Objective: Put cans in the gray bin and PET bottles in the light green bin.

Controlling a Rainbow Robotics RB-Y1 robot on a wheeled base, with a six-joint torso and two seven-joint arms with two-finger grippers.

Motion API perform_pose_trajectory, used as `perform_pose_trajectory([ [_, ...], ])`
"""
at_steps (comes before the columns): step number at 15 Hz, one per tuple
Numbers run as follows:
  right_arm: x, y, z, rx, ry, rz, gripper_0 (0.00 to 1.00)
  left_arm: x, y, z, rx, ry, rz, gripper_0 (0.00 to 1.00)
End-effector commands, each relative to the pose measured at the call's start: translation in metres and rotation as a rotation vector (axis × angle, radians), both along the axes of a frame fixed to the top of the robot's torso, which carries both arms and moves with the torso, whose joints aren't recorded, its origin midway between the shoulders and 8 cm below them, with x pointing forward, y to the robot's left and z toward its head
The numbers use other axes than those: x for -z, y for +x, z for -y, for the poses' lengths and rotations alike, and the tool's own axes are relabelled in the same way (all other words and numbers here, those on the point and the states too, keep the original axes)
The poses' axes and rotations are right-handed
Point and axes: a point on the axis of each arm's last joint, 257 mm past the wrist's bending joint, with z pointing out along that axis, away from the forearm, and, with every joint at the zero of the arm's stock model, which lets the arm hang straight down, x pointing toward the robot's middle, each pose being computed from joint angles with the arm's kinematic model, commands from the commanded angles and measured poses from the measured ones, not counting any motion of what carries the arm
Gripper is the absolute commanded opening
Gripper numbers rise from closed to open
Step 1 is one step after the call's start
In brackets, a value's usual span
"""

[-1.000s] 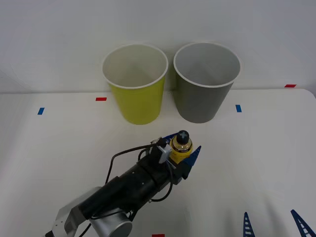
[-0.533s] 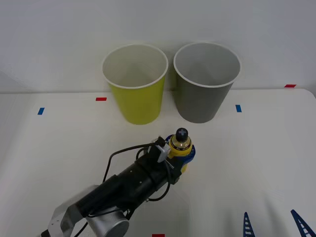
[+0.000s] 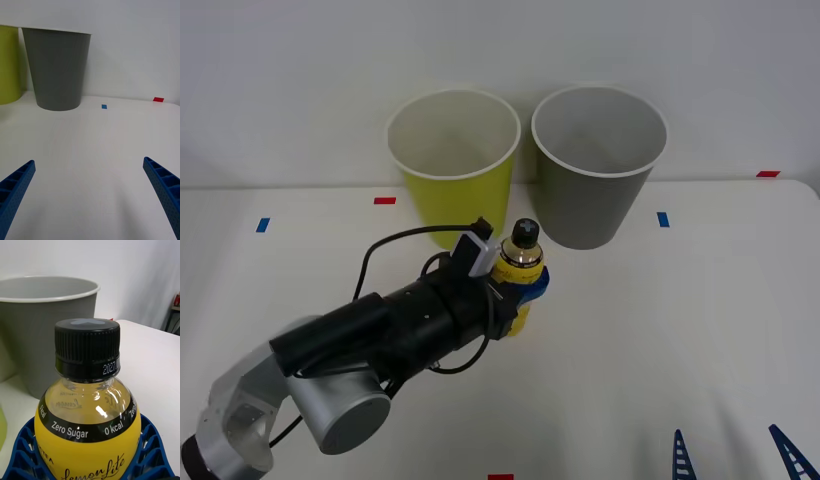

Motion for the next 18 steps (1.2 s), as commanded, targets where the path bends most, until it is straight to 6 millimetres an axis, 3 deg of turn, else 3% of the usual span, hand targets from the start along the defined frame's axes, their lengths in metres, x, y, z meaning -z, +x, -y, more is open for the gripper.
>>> perform_pose_trajectory([
  [1, 0.000, 0.000, 0.000, 0.000, 0.000, 0.000, 1.00, -0.045, 0.001, -0.036, -0.055, 0.017, -0.071, 0.00],
  [9, 0.000, 0.000, 0.000, 0.000, 0.000, 0.000, 1.00, -0.149, -0.007, -0.117, -0.153, 0.076, -0.091, 0.00],
  [12, 0.000, 0.000, 0.000, 0.000, 0.000, 0.000, 1.00, -0.188, 0.004, -0.127, -0.184, 0.112, -0.036, 0.00],
  [15, 0.000, 0.000, 0.000, 0.000, 0.000, 0.000, 1.00, -0.230, 0.034, -0.129, -0.213, 0.073, 0.014, 0.00],
  [18, 0.000, 0.000, 0.000, 0.000, 0.000, 0.000, 1.00, -0.256, 0.064, -0.118, -0.203, 0.018, 0.031, 0.00],
])
